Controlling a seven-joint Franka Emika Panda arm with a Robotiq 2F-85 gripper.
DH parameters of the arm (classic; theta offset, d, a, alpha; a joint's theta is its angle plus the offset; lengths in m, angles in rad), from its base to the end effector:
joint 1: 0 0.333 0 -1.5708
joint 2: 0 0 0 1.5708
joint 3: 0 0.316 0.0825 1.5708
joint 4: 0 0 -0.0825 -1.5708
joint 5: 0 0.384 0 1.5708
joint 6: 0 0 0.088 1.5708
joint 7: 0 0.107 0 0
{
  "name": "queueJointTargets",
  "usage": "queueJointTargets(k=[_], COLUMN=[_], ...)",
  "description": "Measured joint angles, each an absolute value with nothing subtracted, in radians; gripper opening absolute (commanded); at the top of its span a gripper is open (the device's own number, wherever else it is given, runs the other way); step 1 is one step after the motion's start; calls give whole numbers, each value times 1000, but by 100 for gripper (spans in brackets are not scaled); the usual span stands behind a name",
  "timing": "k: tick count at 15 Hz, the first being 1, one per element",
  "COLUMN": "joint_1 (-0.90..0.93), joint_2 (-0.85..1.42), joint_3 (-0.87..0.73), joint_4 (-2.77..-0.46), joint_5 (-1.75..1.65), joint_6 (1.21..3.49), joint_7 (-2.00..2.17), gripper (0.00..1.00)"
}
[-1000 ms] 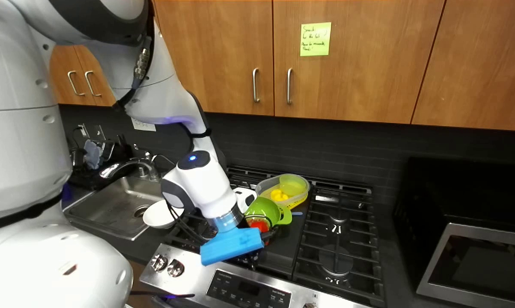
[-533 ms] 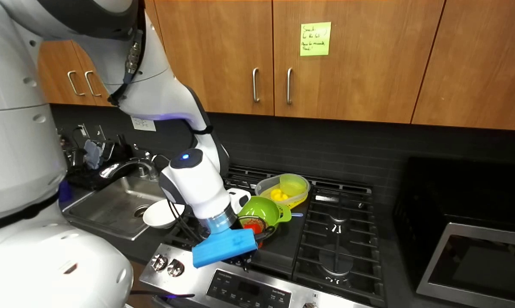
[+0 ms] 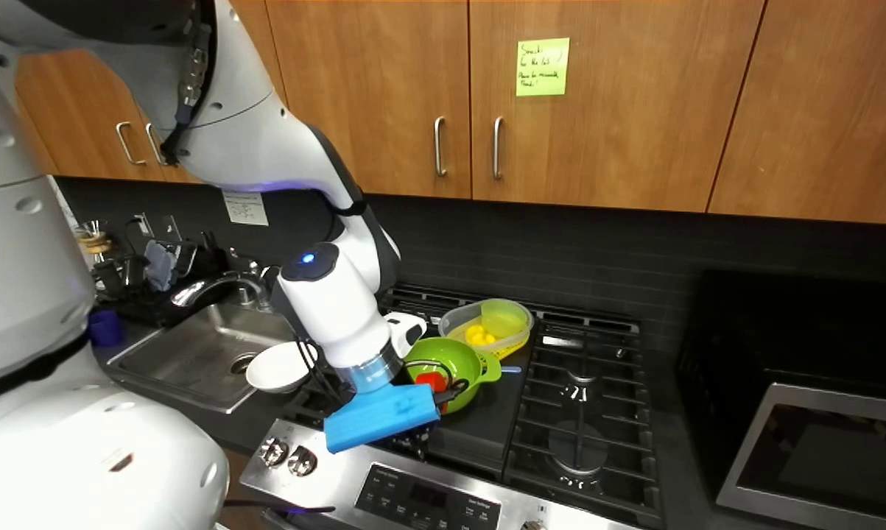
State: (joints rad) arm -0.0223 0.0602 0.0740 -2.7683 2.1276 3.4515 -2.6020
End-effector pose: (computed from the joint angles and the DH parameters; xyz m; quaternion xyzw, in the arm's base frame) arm 0.2674 -0.0846 0.2128 0.9603 0.2372 0.0452 0.1398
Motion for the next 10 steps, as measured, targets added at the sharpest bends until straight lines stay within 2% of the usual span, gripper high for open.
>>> queueJointTargets(k=[10], joint_1=[58], joint_2=[67], joint_3=[91], joint_4=[-2681], joint_5=[2139], joint_6=[3451], joint_7=[-2596], gripper=[1])
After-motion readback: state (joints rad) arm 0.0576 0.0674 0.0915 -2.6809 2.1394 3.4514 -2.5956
